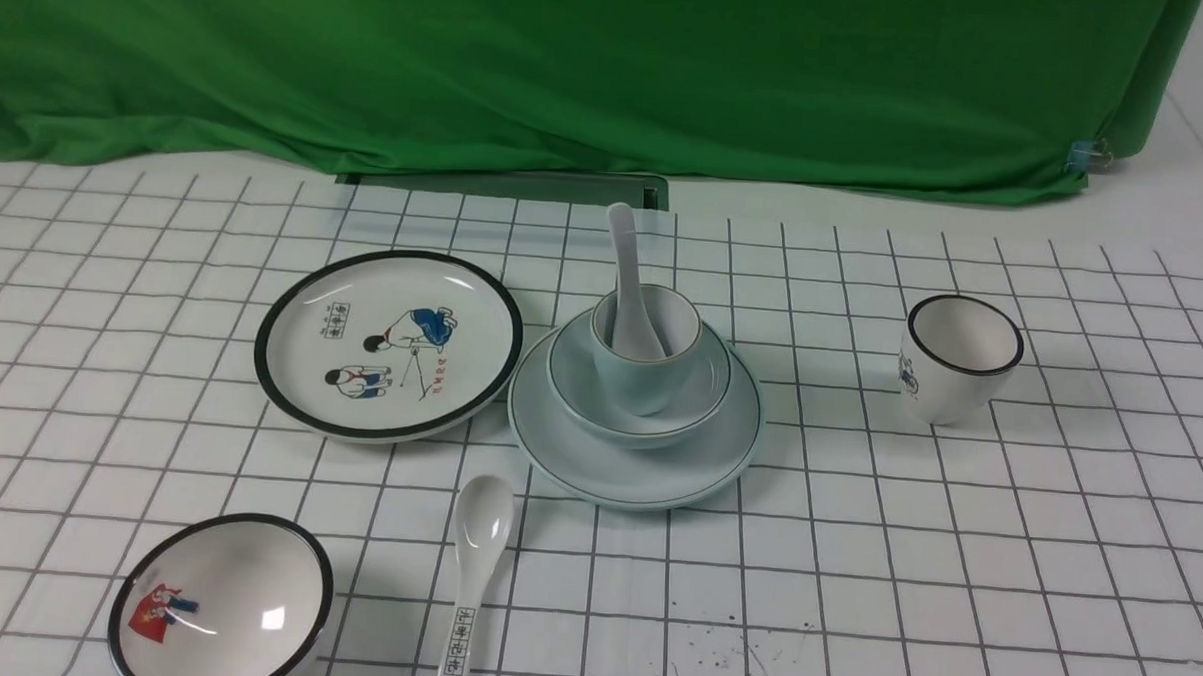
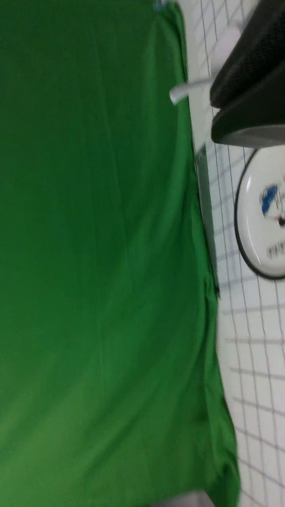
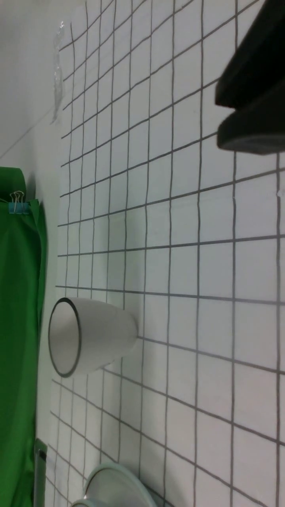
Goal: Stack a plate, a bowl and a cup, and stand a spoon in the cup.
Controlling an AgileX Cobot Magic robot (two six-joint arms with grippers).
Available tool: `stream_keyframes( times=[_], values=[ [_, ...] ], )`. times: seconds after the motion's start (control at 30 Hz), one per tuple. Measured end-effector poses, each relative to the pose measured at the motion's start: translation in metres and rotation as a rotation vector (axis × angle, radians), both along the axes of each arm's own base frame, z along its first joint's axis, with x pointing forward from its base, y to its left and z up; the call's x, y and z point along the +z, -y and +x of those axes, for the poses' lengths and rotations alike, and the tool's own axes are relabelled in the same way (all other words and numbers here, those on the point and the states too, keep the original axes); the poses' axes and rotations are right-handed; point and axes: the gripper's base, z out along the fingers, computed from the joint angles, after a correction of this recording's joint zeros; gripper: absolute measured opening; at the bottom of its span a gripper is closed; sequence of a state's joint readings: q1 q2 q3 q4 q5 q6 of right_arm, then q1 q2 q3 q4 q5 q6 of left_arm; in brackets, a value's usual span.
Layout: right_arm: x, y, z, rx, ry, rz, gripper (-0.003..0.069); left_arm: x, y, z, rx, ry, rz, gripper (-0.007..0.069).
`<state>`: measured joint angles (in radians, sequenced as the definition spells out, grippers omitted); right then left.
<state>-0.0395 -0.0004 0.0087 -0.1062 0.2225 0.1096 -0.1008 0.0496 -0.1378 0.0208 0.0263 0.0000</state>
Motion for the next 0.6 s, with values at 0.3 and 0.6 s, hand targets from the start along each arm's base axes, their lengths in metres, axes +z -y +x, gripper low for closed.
stream_keyframes(
  times=[0.3, 0.6],
  values=[
    [0.0, 0.0, 0.0, 0.0, 0.0, 0.0, 0.0164, -0.05, -0.01, 0.004, 0.189, -0.148, -0.038, -0.0009],
    [0.0, 0.0, 0.0, 0.0, -0.001, 0.0, 0.0185, -0.064, -0.006, 0.003, 0.124, -0.302, -0.015, -0.0009]
  ],
)
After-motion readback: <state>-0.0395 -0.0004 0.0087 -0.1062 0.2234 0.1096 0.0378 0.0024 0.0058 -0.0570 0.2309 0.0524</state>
